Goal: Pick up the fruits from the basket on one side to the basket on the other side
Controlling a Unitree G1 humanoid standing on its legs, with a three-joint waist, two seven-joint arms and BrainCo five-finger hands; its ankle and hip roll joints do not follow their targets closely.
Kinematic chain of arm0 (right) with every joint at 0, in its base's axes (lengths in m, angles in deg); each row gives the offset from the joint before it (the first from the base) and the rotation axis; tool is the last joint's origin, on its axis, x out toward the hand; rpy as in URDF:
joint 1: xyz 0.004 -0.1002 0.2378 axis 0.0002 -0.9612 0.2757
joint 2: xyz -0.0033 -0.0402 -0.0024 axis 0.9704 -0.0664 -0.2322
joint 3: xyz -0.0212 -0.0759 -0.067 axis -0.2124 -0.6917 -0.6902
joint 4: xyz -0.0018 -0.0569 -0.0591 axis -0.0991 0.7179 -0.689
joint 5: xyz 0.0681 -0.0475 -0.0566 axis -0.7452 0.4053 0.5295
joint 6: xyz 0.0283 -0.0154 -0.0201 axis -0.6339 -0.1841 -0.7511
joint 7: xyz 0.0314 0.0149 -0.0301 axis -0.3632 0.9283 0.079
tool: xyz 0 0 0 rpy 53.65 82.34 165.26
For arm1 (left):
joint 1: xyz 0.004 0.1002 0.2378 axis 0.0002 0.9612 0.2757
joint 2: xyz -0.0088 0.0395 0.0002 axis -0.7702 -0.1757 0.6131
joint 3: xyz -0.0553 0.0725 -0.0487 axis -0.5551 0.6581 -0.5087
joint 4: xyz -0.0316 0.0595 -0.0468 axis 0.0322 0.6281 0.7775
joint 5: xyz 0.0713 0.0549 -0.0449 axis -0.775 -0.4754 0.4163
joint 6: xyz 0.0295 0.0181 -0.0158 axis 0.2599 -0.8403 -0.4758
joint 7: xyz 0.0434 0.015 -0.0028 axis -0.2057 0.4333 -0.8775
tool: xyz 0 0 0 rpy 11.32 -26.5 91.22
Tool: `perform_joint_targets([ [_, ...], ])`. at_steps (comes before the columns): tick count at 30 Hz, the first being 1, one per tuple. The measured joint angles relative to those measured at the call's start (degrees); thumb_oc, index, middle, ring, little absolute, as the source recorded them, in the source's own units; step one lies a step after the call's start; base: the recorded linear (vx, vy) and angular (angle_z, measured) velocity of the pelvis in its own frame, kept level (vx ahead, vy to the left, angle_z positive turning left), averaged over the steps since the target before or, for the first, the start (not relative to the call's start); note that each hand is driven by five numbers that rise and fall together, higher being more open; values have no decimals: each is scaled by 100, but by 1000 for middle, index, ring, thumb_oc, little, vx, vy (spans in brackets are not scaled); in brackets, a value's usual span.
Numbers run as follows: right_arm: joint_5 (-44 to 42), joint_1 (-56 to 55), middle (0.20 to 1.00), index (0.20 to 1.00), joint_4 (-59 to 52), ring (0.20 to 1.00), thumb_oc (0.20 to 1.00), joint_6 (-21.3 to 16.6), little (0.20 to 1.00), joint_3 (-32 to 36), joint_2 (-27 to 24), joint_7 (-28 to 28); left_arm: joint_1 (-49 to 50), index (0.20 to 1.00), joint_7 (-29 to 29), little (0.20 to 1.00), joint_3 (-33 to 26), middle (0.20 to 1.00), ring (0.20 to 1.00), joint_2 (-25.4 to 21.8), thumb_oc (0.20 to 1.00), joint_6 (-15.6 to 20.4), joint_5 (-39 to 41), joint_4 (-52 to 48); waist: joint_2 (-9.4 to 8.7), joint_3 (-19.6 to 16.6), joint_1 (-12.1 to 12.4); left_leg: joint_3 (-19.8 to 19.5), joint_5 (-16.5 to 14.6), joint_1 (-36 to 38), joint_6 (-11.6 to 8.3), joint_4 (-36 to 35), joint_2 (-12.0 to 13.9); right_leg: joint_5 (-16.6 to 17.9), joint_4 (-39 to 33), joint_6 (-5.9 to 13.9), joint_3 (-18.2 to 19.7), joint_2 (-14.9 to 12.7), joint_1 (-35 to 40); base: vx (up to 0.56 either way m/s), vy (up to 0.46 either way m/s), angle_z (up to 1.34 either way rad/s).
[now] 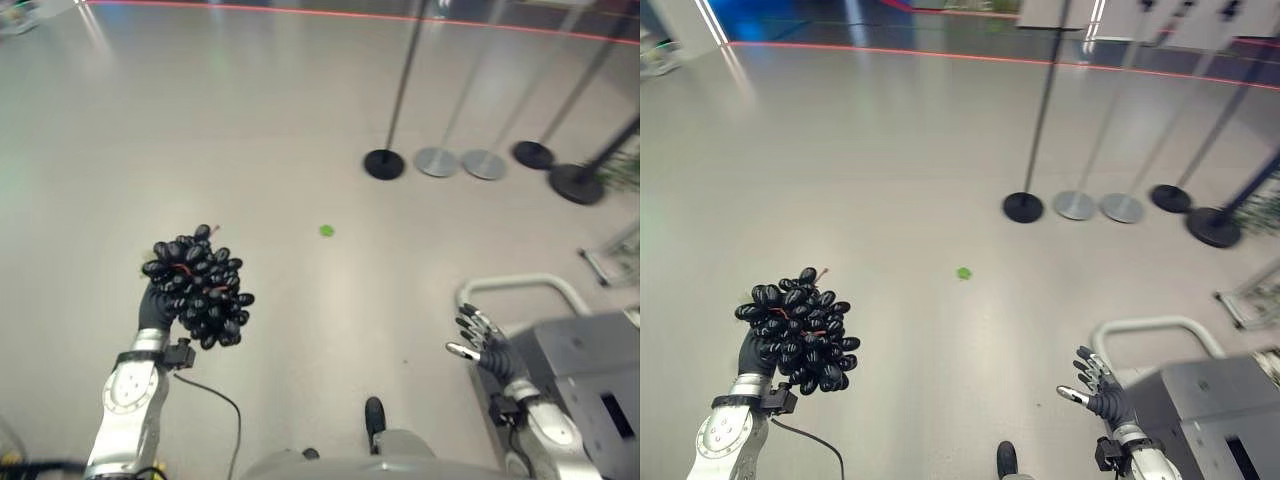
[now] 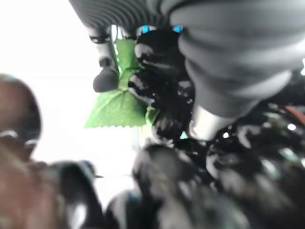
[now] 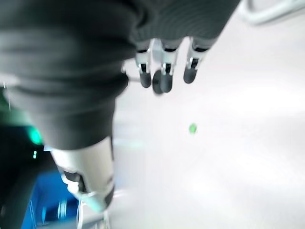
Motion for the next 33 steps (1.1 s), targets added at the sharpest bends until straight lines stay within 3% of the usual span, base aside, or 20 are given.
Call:
perform_joint_targets([
  [2,-45,132,1000,1000,22,1000,1000,-24,1000,-27,-130,3,-89,200,7,200,202,200,200,-8,200,5,12,-4,-20,4,-9,-1,-39,-86,-148,64,213,-138,-68,-135,-259,147,164,32,-254,97],
  [5,-93,167,1000,1000,25,1000,1000,-56,1000,-36,-153,60,-93,200,61,200,359,200,200,-5,200,2,23,-3,-112,50,5,63,76,-209,-368,227,253,-204,-177,-172,-351,189,341,-91,-257,79],
  [7,-94,162,1000,1000,21,1000,1000,-71,1000,-85,-153,70,-142,200,67,200,457,200,200,3,200,1,110,-8,-84,93,9,141,322,-458,-548,69,278,-148,-387,-296,-822,145,457,-199,-132,119],
  [9,-90,79,1000,1000,8,1000,1000,-83,1000,-79,-171,-1,-346,200,60,200,591,200,200,22,200,-18,128,2,-127,100,-141,902,735,-757,-573,-12,198,-134,-543,-292,-1290,-54,424,-150,-85,146],
  [10,-86,155,1000,1000,6,1000,1000,-79,1000,-115,-197,-10,-345,200,57,200,598,200,200,7,200,5,136,-62,-5,157,-16,1540,852,-848,-421,-181,274,-84,-538,-357,-1556,-88,398,-157,-72,166],
  [11,-85,129,1000,1000,-64,1000,1000,-92,1000,-112,-272,-51,-473,200,58,200,688,200,200,27,200,-15,135,-18,64,200,-164,2592,679,-939,-291,-293,516,-122,-637,-353,-1970,-114,416,-137,-39,155],
  [12,-75,223,1000,1000,-50,1000,1000,-90,1000,-138,-299,-52,-517,200,62,200,700,200,200,14,200,1,134,-31,182,241,-78,2830,670,-984,-282,-219,542,-162,-559,-385,-2168,-186,400,-124,-37,120],
  [13,-75,217,1000,1000,-40,1000,1000,-91,1000,-163,-296,-60,-564,200,61,200,707,200,200,-7,200,-4,133,-27,148,308,-105,3008,672,-982,-283,-122,555,-223,-486,-404,-2182,-264,370,-75,-16,100],
  [14,-71,300,1000,1000,-78,1000,1000,-90,1000,-222,-261,-75,-537,200,61,200,703,200,200,-13,200,-25,134,-20,49,366,-70,3425,623,-983,-333,167,574,-191,-469,-338,-2740,-559,457,-40,2,100],
  [16,-72,238,1000,1000,-234,1000,1000,-103,1000,-216,-227,-106,-515,200,69,200,705,200,200,-7,200,-24,134,-25,-5,360,-122,3684,626,-786,-361,105,741,-253,-421,-148,-3025,-791,519,-4,75,121],
  [17,-70,275,1000,1000,-254,1000,1000,-102,1000,-213,-233,-108,-475,200,66,200,696,200,200,8,200,-18,135,-32,79,333,-61,3813,615,-688,-337,25,882,-222,-338,-1,-3169,-830,568,33,90,123],
  [18,-71,164,1000,1000,-288,1000,1000,-103,1000,-196,-229,-134,-506,200,77,200,730,200,200,50,200,-46,131,-17,192,306,-207,4150,703,-635,-323,-67,1168,-204,-277,11,-3451,-859,671,48,145,175],
  [19,-69,18,1000,1000,-371,1000,1000,-104,1000,-129,-328,-160,-518,200,90,200,753,200,200,178,200,-48,133,-100,428,192,-349,4335,816,-564,-265,-435,1469,-364,-92,237,-3629,-868,733,-44,178,188],
  [20,-65,-20,1000,1000,-348,1000,1000,-100,1000,-116,-298,-163,-498,200,89,200,762,200,200,176,200,-40,135,-100,418,183,-190,4339,961,-556,-642,-603,1430,-371,120,375,-3537,-1089,755,-77,254,179],
  [22,-32,-94,1000,1000,-357,1000,1000,-99,1000,-112,-271,-178,-536,200,84,200,794,200,200,75,200,-67,138,-121,266,126,-149,4414,1224,-653,-453,-709,1114,-340,294,361,-3309,-1474,861,-24,266,157],
  [24,-14,12,1000,1000,-335,1000,1000,-98,1000,-123,-260,-225,-525,200,46,200,795,200,200,-86,200,-84,142,-127,223,116,-116,4338,1287,-744,-304,-763,973,-333,688,396,-3337,-1673,767,10,244,123],
  [26,-14,352,1000,1000,-344,1000,1000,-101,1000,-158,-189,-230,-444,200,13,200,589,200,200,-198,200,-97,152,-105,242,118,161,4236,1291,-773,-287,-776,1014,-442,527,605,-3323,-1582,593,30,244,45],
  [27,-17,494,1000,1000,-343,1000,1000,-104,1000,-158,-145,-240,-441,200,-6,200,473,200,200,-269,200,-119,156,-99,166,105,266,4098,1286,-778,-280,-763,957,-234,75,679,-3322,-1500,653,30,197,65],
  [28,-11,594,1000,1000,-272,1000,1000,-105,1000,-149,-82,-267,-421,200,-4,200,362,200,200,-377,200,-126,153,-94,-25,56,411,3936,1265,-774,-288,-757,790,150,-196,692,-3364,-1563,702,57,284,82],
  [33,-15,880,1000,1000,46,1000,1000,-88,1000,-93,136,-462,-311,200,-8,200,345,200,200,-337,200,-131,122,32,-100,44,742,3704,1088,-799,-348,-498,702,83,-339,792,-3531,-1584,1121,91,356,40],
])
